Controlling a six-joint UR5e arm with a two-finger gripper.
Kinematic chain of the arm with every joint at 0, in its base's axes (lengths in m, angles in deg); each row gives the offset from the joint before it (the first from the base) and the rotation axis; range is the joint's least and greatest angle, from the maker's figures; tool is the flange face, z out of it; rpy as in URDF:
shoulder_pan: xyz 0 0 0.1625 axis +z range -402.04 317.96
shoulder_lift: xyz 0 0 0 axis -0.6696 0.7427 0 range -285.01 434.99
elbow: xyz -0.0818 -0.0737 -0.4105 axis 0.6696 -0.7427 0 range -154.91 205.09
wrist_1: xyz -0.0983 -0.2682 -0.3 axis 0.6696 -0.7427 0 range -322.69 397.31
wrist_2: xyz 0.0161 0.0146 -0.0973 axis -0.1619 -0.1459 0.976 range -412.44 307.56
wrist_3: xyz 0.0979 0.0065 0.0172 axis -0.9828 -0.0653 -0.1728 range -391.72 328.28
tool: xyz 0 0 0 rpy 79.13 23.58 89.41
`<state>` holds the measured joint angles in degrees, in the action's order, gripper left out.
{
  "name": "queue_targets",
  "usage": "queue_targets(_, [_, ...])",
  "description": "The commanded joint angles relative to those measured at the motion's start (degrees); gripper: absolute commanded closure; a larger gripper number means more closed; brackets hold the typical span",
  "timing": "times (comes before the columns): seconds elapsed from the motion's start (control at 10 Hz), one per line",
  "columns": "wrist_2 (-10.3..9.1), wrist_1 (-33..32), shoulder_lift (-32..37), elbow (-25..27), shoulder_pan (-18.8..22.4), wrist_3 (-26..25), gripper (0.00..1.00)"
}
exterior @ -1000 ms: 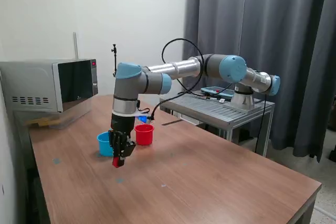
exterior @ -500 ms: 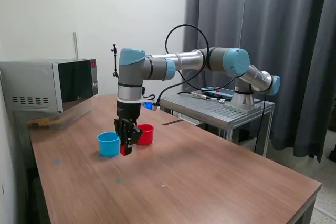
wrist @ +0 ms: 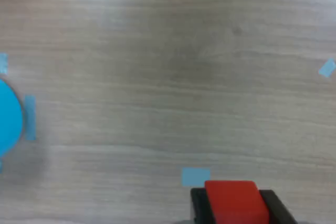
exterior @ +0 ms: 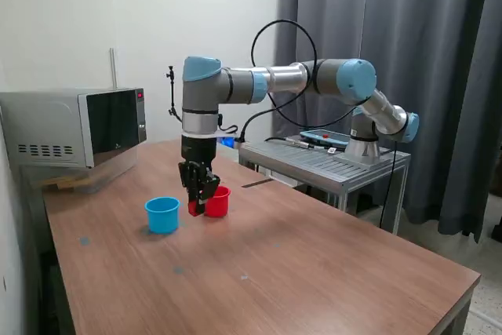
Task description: Place red objects in the red bin, and blue objects in the blue bin.
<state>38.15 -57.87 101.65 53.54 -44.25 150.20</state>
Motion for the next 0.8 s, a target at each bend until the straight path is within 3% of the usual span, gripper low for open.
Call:
queue_targets(0.0, [0.03,0.09,4.52,5.8,-0.68,-1.3,1.0])
queue_targets(0.4, [-0.06,0.09,7.79,14.5,-4.1,-2.18,1.0])
queue_targets(0.7, [0.03,0.09,11.12,18.12,-7.09,-3.41,1.0])
